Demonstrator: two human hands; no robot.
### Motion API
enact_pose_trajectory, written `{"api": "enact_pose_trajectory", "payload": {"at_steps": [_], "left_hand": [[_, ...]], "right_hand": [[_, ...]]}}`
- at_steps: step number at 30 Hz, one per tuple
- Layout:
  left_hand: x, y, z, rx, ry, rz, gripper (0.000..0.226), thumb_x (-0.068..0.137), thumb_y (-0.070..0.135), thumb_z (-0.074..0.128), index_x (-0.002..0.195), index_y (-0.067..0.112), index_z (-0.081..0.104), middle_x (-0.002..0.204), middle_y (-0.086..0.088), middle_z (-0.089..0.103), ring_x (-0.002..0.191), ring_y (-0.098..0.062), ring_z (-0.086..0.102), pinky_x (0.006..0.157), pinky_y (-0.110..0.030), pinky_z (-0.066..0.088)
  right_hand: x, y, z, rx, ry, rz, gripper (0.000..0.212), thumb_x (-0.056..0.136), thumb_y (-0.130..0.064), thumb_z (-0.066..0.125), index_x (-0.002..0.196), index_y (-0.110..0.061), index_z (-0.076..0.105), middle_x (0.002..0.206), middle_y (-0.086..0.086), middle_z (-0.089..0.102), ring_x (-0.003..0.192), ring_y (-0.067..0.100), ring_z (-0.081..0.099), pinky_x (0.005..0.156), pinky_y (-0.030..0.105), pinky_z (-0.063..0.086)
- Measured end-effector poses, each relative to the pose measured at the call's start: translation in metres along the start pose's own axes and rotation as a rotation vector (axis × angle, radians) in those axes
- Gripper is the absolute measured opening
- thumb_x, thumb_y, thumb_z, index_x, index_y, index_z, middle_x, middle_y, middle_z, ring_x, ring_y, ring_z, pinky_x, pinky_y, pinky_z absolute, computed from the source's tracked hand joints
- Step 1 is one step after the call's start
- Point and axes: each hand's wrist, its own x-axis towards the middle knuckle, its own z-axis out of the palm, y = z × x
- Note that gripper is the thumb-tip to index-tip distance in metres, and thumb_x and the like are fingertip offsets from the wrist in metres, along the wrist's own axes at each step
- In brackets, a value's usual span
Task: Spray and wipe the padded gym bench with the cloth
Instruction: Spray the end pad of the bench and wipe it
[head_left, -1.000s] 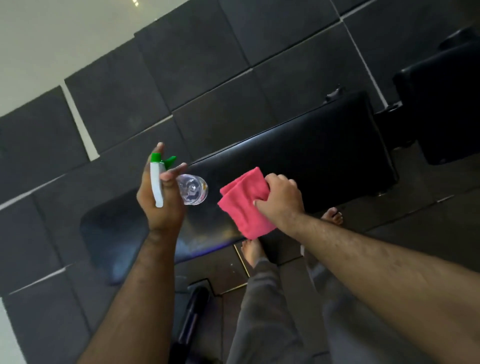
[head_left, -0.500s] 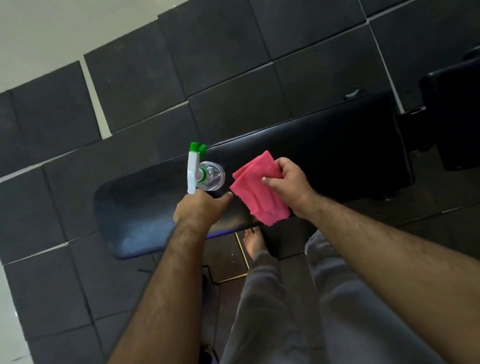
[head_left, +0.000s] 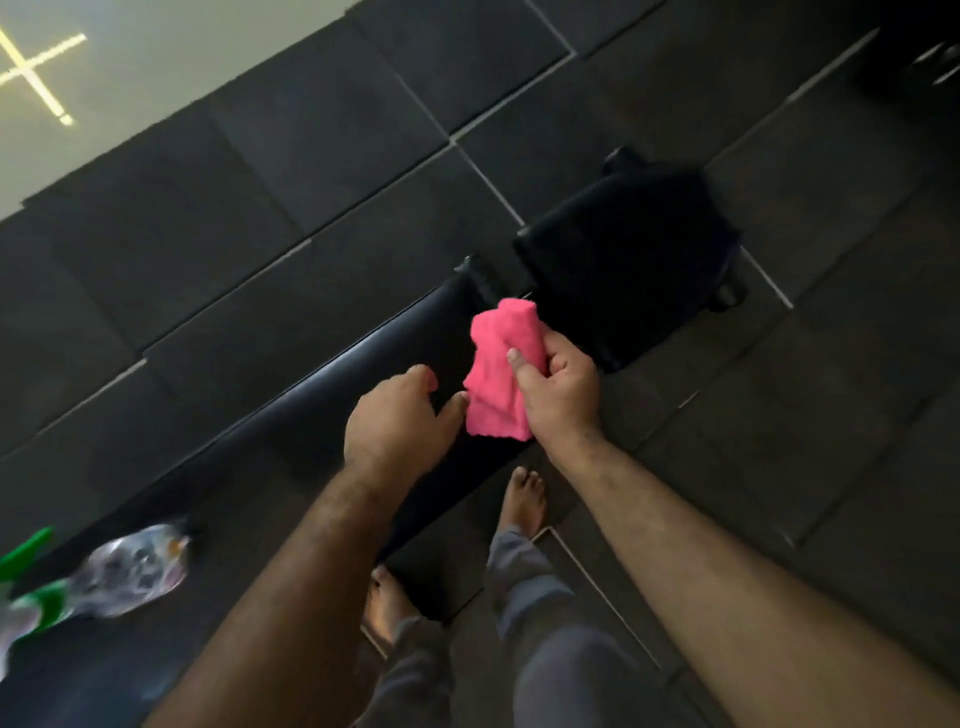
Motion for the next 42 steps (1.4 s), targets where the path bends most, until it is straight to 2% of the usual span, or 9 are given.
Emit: {"api": "enact_pose_trajectory", "payload": {"at_steps": [3,6,10,13,18,22,29,38,42], "left_hand": [[0.037,0.061,0.015,0.037,0.025,0.167,0.047,0.102,0.057,0.066,0.13,0.02,0.067,0.121,-0.007,0.074,0.111,-0.037,0.071,0.082,-0.042,0.054],[0.072,0.101,0.032,0.066,0.021,0.289,0.052,0.102,0.049,0.069,0.143,0.019,0.061,0.138,-0.007,0.069,0.122,-0.039,0.063,0.096,-0.051,0.058],[0.107,0.12,0.056,0.149,0.019,0.383,0.058,0.101,0.041,0.072,0.152,0.018,0.057,0.157,-0.007,0.059,0.138,-0.04,0.056,0.107,-0.055,0.052],[0.119,0.115,0.072,0.208,0.065,0.438,0.059,0.104,0.037,0.067,0.157,0.016,0.055,0.165,-0.01,0.053,0.149,-0.039,0.049,0.118,-0.059,0.043],[0.143,0.104,0.096,0.283,0.068,0.552,0.069,0.116,0.048,0.046,0.175,0.019,0.028,0.184,-0.005,0.021,0.171,-0.028,0.013,0.137,-0.057,0.009],[0.155,0.095,0.114,0.319,0.009,0.575,0.084,0.111,0.073,0.024,0.178,0.031,-0.003,0.185,0.006,-0.007,0.171,-0.019,-0.011,0.138,-0.055,-0.004],[0.16,0.088,0.126,0.328,0.059,0.598,0.093,0.107,0.084,0.021,0.177,0.031,-0.01,0.185,0.004,-0.011,0.172,-0.022,-0.009,0.138,-0.061,0.0],[0.164,0.083,0.125,0.311,0.076,0.636,0.093,0.106,0.078,0.029,0.179,0.024,0.008,0.186,-0.003,0.006,0.173,-0.024,0.003,0.137,-0.061,0.008],[0.162,0.08,0.128,0.316,0.086,0.641,0.093,0.106,0.076,0.035,0.178,0.023,0.01,0.186,-0.003,0.007,0.172,-0.024,0.005,0.137,-0.061,0.013]], "right_hand": [[0.036,0.004,-0.055,-0.13,0.138,-0.213,0.041,0.1,-0.012,0.07,0.14,-0.021,0.071,0.119,-0.027,0.073,0.106,-0.01,0.07,0.095,0.013,0.052],[0.072,0.02,-0.091,-0.387,0.104,-0.436,0.047,0.101,-0.009,0.068,0.147,-0.018,0.065,0.142,0.001,0.071,0.132,0.017,0.067,0.114,0.037,0.052],[0.098,0.06,-0.099,-0.866,-0.268,-0.299,0.075,0.091,-0.048,0.078,0.156,-0.019,0.054,0.163,0.009,0.051,0.152,0.028,0.045,0.128,0.053,0.029],[0.109,0.087,-0.089,-0.94,-0.158,-0.422,0.068,0.099,-0.052,0.064,0.157,-0.018,0.051,0.169,0.013,0.04,0.16,0.034,0.03,0.132,0.055,0.018],[0.136,0.108,-0.069,-1.073,-0.05,-0.37,0.077,0.109,-0.064,0.028,0.172,-0.023,0.008,0.18,0.011,0.005,0.166,0.035,0.004,0.132,0.06,0.011],[0.177,0.107,-0.085,-1.039,0.062,-0.33,0.077,0.107,-0.068,0.026,0.172,-0.028,0.013,0.18,0.007,0.01,0.166,0.032,0.01,0.131,0.06,0.007],[0.289,0.082,-0.135,-0.921,0.194,0.088,0.08,0.101,-0.072,0.018,0.171,-0.036,0.008,0.181,0.001,0.0,0.166,0.031,-0.002,0.13,0.064,0.001],[0.121,0.103,-0.044,-0.784,0.177,0.156,0.076,0.107,-0.063,0.03,0.172,-0.031,0.006,0.181,0.006,-0.006,0.165,0.039,-0.01,0.128,0.07,0.004],[0.132,0.107,-0.053,-0.722,0.172,0.176,0.076,0.106,-0.063,0.03,0.171,-0.032,0.008,0.18,0.004,-0.007,0.165,0.037,-0.011,0.128,0.07,0.008]]}}
